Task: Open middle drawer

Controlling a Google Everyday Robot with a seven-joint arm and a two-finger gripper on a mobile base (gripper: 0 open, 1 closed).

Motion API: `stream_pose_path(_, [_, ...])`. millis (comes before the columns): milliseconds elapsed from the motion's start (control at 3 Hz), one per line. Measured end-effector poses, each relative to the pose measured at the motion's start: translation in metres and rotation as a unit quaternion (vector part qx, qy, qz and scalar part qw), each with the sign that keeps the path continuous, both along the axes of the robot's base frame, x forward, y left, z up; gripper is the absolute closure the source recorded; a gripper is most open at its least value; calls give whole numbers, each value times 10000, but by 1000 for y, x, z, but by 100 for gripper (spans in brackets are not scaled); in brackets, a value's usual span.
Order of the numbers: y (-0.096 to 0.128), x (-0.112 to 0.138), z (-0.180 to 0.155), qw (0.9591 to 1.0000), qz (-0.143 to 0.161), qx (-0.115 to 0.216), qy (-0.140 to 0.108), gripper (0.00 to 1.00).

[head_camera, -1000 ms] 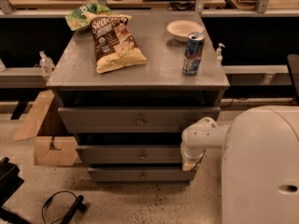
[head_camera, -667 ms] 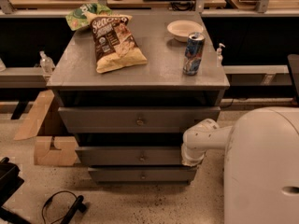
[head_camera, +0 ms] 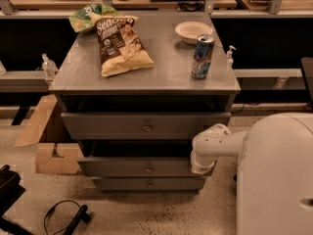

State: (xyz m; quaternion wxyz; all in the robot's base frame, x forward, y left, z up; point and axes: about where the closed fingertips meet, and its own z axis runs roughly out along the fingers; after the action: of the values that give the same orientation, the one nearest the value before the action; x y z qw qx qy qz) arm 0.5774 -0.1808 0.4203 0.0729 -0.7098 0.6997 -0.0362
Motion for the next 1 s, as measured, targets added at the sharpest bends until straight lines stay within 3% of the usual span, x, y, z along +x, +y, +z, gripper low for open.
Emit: stream_pose_path(1000, [0, 0, 8, 10000, 0, 0, 0, 100])
